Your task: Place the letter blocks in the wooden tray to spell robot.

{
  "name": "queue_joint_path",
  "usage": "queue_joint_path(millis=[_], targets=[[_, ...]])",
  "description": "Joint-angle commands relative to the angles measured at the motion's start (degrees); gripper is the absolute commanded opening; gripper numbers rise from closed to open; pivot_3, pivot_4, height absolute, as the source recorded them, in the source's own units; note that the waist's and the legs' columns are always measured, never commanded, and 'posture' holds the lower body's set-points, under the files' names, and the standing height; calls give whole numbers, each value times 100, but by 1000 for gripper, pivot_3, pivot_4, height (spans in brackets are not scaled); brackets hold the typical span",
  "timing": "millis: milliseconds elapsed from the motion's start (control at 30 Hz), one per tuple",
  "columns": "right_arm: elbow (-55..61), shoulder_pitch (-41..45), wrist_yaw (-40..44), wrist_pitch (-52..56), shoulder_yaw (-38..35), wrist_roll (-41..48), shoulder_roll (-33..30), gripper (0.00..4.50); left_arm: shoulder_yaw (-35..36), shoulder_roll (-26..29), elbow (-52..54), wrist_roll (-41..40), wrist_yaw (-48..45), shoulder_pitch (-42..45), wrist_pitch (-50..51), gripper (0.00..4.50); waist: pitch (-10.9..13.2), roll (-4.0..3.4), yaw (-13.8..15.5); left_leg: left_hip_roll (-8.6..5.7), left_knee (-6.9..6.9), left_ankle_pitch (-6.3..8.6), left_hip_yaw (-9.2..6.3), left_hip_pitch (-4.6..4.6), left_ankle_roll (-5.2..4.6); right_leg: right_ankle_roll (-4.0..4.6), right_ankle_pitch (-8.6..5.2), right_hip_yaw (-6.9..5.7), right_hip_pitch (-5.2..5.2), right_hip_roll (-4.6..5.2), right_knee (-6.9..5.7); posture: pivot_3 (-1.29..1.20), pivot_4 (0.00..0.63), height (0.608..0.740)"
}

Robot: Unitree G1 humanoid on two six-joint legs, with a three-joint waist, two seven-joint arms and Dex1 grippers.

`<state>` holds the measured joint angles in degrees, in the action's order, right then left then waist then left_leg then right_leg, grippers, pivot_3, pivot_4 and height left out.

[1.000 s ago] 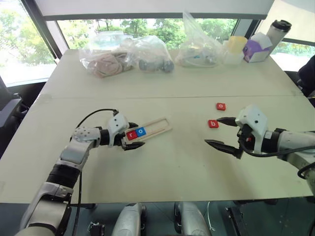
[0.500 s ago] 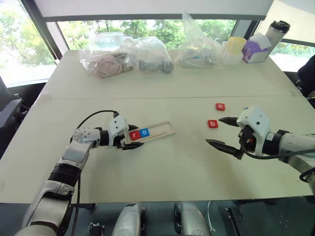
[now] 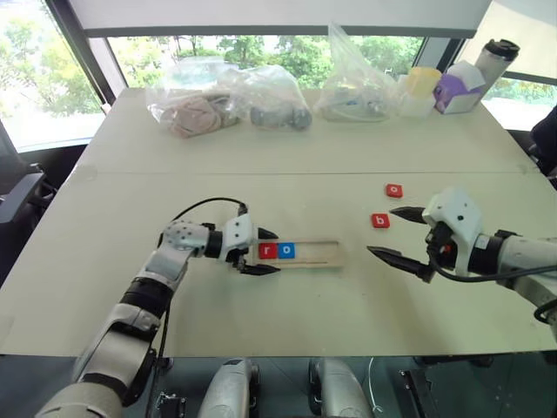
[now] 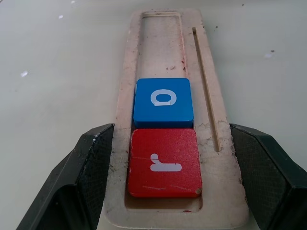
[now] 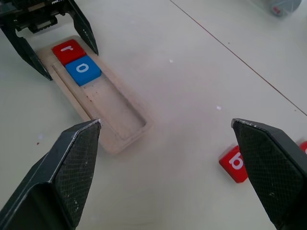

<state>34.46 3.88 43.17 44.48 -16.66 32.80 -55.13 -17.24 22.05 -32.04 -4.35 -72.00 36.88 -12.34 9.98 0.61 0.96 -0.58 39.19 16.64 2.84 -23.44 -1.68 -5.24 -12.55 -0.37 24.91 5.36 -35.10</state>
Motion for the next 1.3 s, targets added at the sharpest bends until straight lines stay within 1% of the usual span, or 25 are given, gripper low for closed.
queue_joint_path(millis=[33, 167, 367, 433, 467, 667, 800, 900, 1033, 1167, 1300], targets=[[310, -72, -27, 71, -301, 81, -75, 4500, -209, -292, -362, 249, 41, 191, -370, 3178, 0, 1, 13, 0, 2, 0, -2, 1, 0, 0, 0, -3, -3, -1, 0, 0, 150, 740], [455, -163, -67, 189, -406, 119, -38, 4500, -225, -446, -604, 383, 82, 328, -467, 3178, -1, 2, 48, -3, 8, 1, -2, 5, -4, -3, 1, -11, -13, -5, 0, 0, 150, 740], [516, -186, -121, 252, -413, 124, -16, 4500, -311, -402, -600, 449, -102, 288, -285, 3178, -2, 2, 118, 0, 9, 1, -6, 12, -4, -3, 1, -11, -19, -27, 0, 0, 150, 740], [509, -165, -129, 253, -395, 123, -20, 4500, -327, -377, -534, 448, -115, 258, -154, 4214, -2, 3, 117, 2, 9, 1, -7, 12, -4, -3, 1, -11, -19, -30, 0, 0, 150, 740], [509, -161, -134, 253, -386, 124, -19, 4500, -331, -363, -487, 444, -119, 240, -43, 4448, -2, 3, 118, 3, 9, 1, -7, 12, -4, -4, 1, -11, -19, -30, 0, 0, 150, 740], [427, -9, -129, 240, -283, 104, -44, 4500, -326, -281, -155, 369, -215, 167, 421, 4448, -2, 3, 112, 6, 9, 1, -8, 13, -5, -6, 2, -11, -19, -36, 0, 0, 150, 740], [384, 15, -111, 289, -291, 121, -56, 4500, -128, -187, 182, 139, -254, 149, 710, 4448, -2, 3, 108, 7, 9, 1, -9, 12, -5, -6, 2, -11, -19, -37, -1, 0, 150, 740], [332, 90, -198, 372, -273, 175, 34, 4500, 116, -57, 604, -169, -257, 98, 1107, 4448, -2, 3, 102, 8, 9, 1, -9, 12, -5, -6, 2, -11, -17, -37, -2, 0, 150, 740], [134, 431, -832, 649, -17, 17, 366, 4500, 676, 289, 1578, -907, -276, -105, 1991, 4448, -1, 5, 63, 10, 9, 1, -11, 11, -4, -4, 1, -10, -15, -35, -6, 0, 150, 740], [-157, 1132, -1987, 1513, 311, -106, 1190, 4500, 1350, 819, 2604, -1545, -42, -302, 2937, 4448, -1, 5, -46, 15, 9, 1, -14, 11, -4, -3, 1, -5, -13, -28, -9, 0, 150, 740], [-760, 1701, -3090, 2021, 676, -686, 2015, 4500, 1863, 1226, 3433, -2101, 278, -463, 3832, 4448, -1, 4, -74, 16, 8, 0, -15, 10, -3, -5, 2, -3, -8, -28, -17, 0, 150, 740]])
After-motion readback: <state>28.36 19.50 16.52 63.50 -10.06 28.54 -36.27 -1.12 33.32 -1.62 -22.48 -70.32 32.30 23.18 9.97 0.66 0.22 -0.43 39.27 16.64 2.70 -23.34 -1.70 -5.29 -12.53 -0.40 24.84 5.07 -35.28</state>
